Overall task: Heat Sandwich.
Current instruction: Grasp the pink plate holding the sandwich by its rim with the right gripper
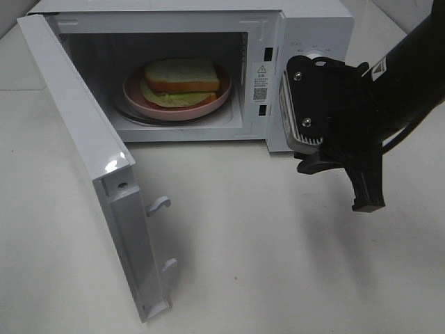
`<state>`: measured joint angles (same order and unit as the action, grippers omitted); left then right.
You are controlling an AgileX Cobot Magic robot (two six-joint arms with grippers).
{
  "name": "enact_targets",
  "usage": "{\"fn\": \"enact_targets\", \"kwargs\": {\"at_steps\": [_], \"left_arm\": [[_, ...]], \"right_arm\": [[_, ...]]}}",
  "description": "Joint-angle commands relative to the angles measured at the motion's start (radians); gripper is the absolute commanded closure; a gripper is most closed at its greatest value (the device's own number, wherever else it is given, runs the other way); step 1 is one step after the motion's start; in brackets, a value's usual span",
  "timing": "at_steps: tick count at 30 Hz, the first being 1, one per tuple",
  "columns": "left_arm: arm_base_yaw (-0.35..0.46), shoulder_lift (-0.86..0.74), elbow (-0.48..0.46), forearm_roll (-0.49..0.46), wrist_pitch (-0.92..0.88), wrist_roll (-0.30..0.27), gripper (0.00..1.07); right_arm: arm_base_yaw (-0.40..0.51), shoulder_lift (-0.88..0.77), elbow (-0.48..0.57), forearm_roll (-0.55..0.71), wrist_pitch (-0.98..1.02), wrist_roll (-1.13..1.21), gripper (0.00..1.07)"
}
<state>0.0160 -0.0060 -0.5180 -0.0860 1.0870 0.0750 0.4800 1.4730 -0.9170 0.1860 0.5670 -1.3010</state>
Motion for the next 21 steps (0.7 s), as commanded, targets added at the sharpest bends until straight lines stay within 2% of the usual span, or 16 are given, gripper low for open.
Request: {"fn": "enact_targets", "kwargs": {"at_steps": [1, 2, 3, 4, 5, 6, 7, 8, 10, 11, 12, 15, 21], "left_arm": [[0.001, -0.014, -0.001, -0.009, -0.015, -0.003, 0.07], [0.001, -0.014, -0.001, -0.009, -0.015, -0.003, 0.07], [0.001, -0.014, -0.001, -0.009, -0.015, -0.003, 0.07], [0.001, -0.014, -0.001, -0.009, -0.015, -0.003, 0.07], [0.001, -0.014, -0.001, -0.009, -0.015, -0.003, 0.07], [0.001, -0.014, -0.001, -0.009, -0.015, -0.003, 0.07], [0.001, -0.014, -0.001, -0.009, -0.015, -0.003, 0.07], [0.001, -0.014, -0.001, -0.009, -0.015, -0.003, 0.07], [0.001, -0.014, -0.001, -0.009, -0.015, -0.003, 0.07], [0.001, -0.014, -0.001, -0.009, -0.015, -0.003, 0.07], [0.001, -0.014, -0.001, -0.009, -0.015, -0.003, 0.07], [0.001, -0.014, -0.001, -0.009, -0.015, -0.003, 0.07], [0.001, -0.014, -0.001, -0.009, -0.015, -0.003, 0.07]], "right_arm": [[-0.002, -0.012, -0.006, -0.011, -0.005, -0.052, 0.78], [-0.002, -0.012, -0.006, -0.011, -0.005, -0.052, 0.78], [-0.002, -0.012, -0.006, -0.026, -0.005, -0.046, 0.72], [-0.002, -0.012, -0.006, -0.063, -0.005, -0.036, 0.61], [-0.002, -0.012, -0.006, -0.080, -0.005, -0.028, 0.56], [-0.002, -0.012, -0.006, -0.080, -0.005, -0.028, 0.56], [-0.001, -0.012, -0.006, -0.090, -0.005, -0.017, 0.49], [-0.001, -0.012, -0.006, -0.106, -0.005, 0.007, 0.35], [-0.001, -0.012, -0.006, -0.109, -0.005, 0.017, 0.24], [-0.001, -0.012, -0.006, -0.109, -0.005, 0.017, 0.24], [-0.001, -0.012, -0.006, -0.109, -0.005, 0.016, 0.16], [-0.001, -0.012, -0.006, -0.125, -0.005, 0.016, 0.14], [-0.001, -0.006, -0.038, -0.186, 0.011, 0.019, 0.17]]}}
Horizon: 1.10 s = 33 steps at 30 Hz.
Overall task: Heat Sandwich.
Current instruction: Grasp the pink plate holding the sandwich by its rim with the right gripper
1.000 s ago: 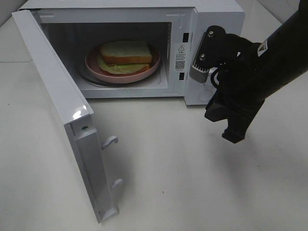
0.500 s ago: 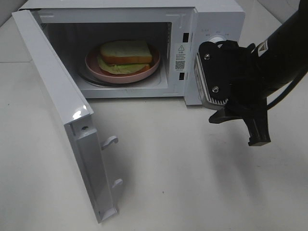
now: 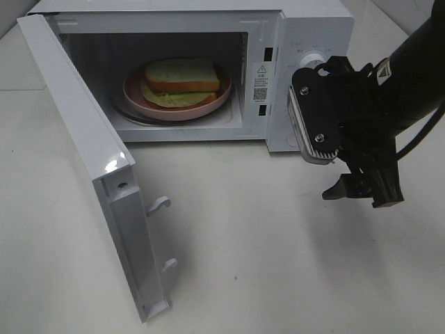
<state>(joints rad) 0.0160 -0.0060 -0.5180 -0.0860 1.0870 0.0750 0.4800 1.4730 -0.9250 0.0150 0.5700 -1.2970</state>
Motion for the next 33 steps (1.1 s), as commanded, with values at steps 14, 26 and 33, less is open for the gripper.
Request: {"fn": "enact_targets", "kwargs": {"at_steps": [14, 26, 33], "left_arm": [[0.001, -0.014, -0.001, -0.009, -0.015, -0.003, 0.07], [0.001, -0.014, -0.001, -0.009, -0.015, -0.003, 0.07], [0.001, -0.014, -0.001, -0.009, -0.015, -0.003, 0.07]], "right_arm": [[0.110, 0.118, -0.196, -0.068, 0.023, 0.035, 0.21], [0.128, 0.266, -0.354, -0.084, 0.024, 0.035, 0.22], [0.128, 0.358, -0.443, -0.092, 0.007, 0.048, 0.23]]}}
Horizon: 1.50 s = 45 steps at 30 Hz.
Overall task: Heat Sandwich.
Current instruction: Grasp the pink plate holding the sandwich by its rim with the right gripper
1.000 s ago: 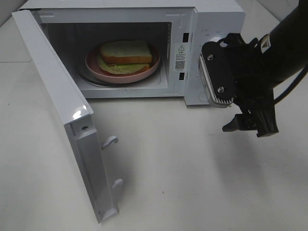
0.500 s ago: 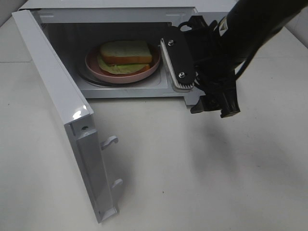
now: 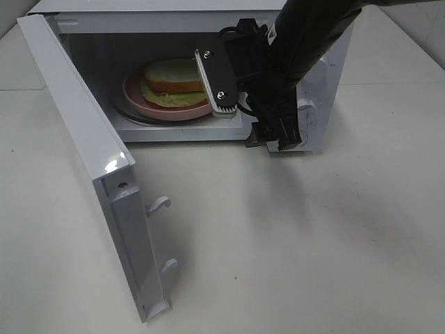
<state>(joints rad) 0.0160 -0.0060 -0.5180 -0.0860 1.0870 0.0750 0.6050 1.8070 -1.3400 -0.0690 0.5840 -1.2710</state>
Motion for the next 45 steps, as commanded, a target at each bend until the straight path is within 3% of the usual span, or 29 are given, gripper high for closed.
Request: {"fn": "enact_targets", "kwargs": {"at_steps": [1, 31, 45], "left_arm": [[0.001, -0.014, -0.001, -0.009, -0.015, -0.003, 0.07], [0.001, -0.014, -0.001, -0.009, -0.015, -0.003, 0.07], [0.001, -0.014, -0.001, -0.009, -0.015, -0.003, 0.07]], "right_arm": [[0.003, 0.024, -0.028, -0.008, -0.007, 0.022, 0.23], [0.003, 0.349, -0.333, -0.029, -0.071, 0.092, 0.26], [0.003, 0.513, -0.524, -0.026, -0.067, 0.114, 0.28]]}}
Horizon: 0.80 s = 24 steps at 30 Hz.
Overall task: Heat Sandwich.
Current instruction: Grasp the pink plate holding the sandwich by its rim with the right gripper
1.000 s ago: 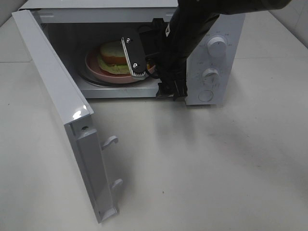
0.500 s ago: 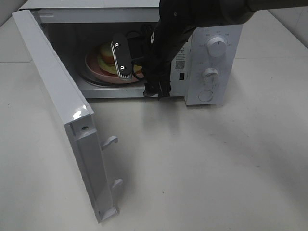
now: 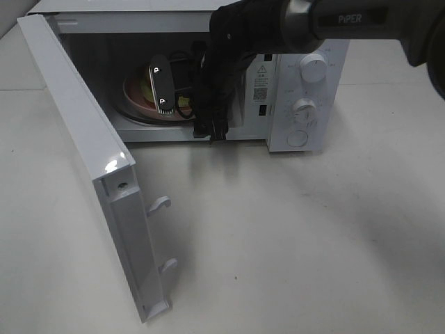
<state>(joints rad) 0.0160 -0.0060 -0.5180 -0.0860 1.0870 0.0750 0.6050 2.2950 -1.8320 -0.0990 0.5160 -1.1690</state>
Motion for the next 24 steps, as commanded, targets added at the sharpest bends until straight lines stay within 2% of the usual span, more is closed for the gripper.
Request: {"fn": "enact_targets", "kwargs": {"at_steps": [1, 12, 16, 17, 18, 19, 20, 21, 22, 23, 24], "left_arm": [[0.001, -0.014, -0.001, -0.009, -0.015, -0.003, 0.07], [0.001, -0.014, -0.001, -0.007, -0.015, -0.003, 0.07], [0.001, -0.014, -0.001, -0.006, -0.015, -0.003, 0.07], [0.001, -0.014, -0.001, -0.006, -0.015, -0.003, 0.07], [0.001, -0.014, -0.001, -0.006, -0.015, -0.003, 0.07], [0.001, -0.014, -0.001, -0.006, -0.015, -0.003, 0.07], [0.001, -0.014, -0.001, -0.006, -0.015, -0.003, 0.07], [0.001, -0.014, -0.001, -0.006, -0.015, -0.003, 0.07], [0.001, -0.014, -0.001, -0.006, -0.015, -0.003, 0.07], [0.001, -0.014, -0.001, -0.006, -0.015, -0.003, 0.07], [0.001, -0.014, -0.001, -0.006, -0.015, -0.003, 0.07]], "right_arm": [[0.003, 0.040, -0.048, 0.004, 0.006, 0.012, 0.29], [0.003, 0.074, -0.068, 0.004, 0.006, 0.014, 0.31], [0.003, 0.077, -0.068, 0.004, 0.024, 0.066, 0.50], [0.003, 0.077, -0.068, 0.004, 0.024, 0.066, 0.50], [0.003, 0.077, -0.068, 0.004, 0.039, 0.080, 0.65], [0.003, 0.077, -0.068, 0.004, 0.049, 0.090, 0.75], [0.003, 0.077, -0.068, 0.009, 0.057, 0.102, 0.83], [0.003, 0.077, -0.068, 0.009, 0.057, 0.102, 0.83], [0.003, 0.077, -0.067, 0.015, 0.073, 0.126, 1.02], [0.003, 0.077, -0.066, 0.017, 0.079, 0.132, 1.07], [0.003, 0.077, -0.066, 0.019, 0.082, 0.132, 1.07]]}}
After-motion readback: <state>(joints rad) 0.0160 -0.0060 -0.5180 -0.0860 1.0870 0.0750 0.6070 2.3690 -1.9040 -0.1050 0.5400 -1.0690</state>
